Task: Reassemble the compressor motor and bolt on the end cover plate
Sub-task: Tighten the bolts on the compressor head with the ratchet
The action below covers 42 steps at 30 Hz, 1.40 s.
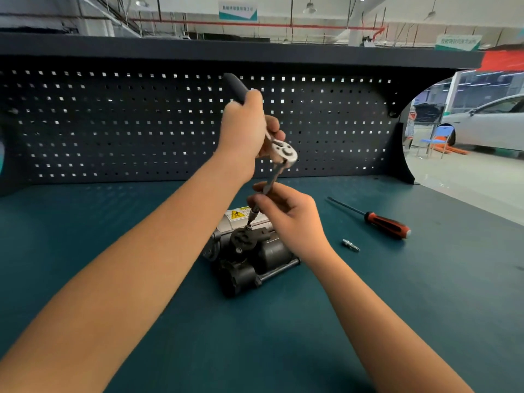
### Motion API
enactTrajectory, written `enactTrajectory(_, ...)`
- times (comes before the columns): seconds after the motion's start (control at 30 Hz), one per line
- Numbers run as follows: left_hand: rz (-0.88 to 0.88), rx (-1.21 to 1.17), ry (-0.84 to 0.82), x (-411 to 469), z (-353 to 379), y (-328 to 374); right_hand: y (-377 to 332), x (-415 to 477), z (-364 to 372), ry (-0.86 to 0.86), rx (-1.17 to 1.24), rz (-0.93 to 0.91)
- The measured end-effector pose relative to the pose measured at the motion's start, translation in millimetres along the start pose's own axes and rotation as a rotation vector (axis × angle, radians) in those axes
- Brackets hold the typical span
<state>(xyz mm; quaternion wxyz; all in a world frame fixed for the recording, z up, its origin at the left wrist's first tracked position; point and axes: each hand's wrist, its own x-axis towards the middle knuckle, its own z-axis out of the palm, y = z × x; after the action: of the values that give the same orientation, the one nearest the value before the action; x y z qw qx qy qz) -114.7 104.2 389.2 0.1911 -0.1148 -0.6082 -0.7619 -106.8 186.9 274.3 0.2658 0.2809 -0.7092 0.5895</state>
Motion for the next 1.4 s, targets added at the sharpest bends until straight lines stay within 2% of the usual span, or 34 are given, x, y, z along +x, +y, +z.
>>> enactTrajectory(0.17, 0.039, 0.008, -0.060, 0, 2, 9, -2, 7, -7, -0.003, 0.058, 0.014)
enactTrajectory(0.63, 0.038, -0.015, -0.005, 1, -11, -5, 9, 8, -5, -0.086, 0.036, 0.029)
enactTrajectory(0.7, -0.047, -0.186, -0.003, 4, -12, -6, 9, 11, -6, -0.107, 0.048, 0.053)
enactTrajectory(0.8, -0.182, -0.594, -0.043, 9, -18, 1, 8, 18, -12, -0.190, 0.060, 0.108)
enactTrajectory(0.93, -0.135, -0.798, -0.071, 16, -29, 11, 4, 25, -20, -0.316, 0.033, 0.106)
enactTrajectory(1.13, -0.077, -0.733, -0.091, 12, -26, 0, 1, 27, -22, -0.477, -0.136, 0.119)
enactTrajectory(1.3, -0.064, -0.610, -0.083, 8, -28, 2, 4, 21, -14, -0.350, -0.165, 0.081)
enactTrajectory(1.4, 0.122, -0.410, -0.084, -15, -33, 4, 10, 20, -11, -0.264, -0.163, 0.085)
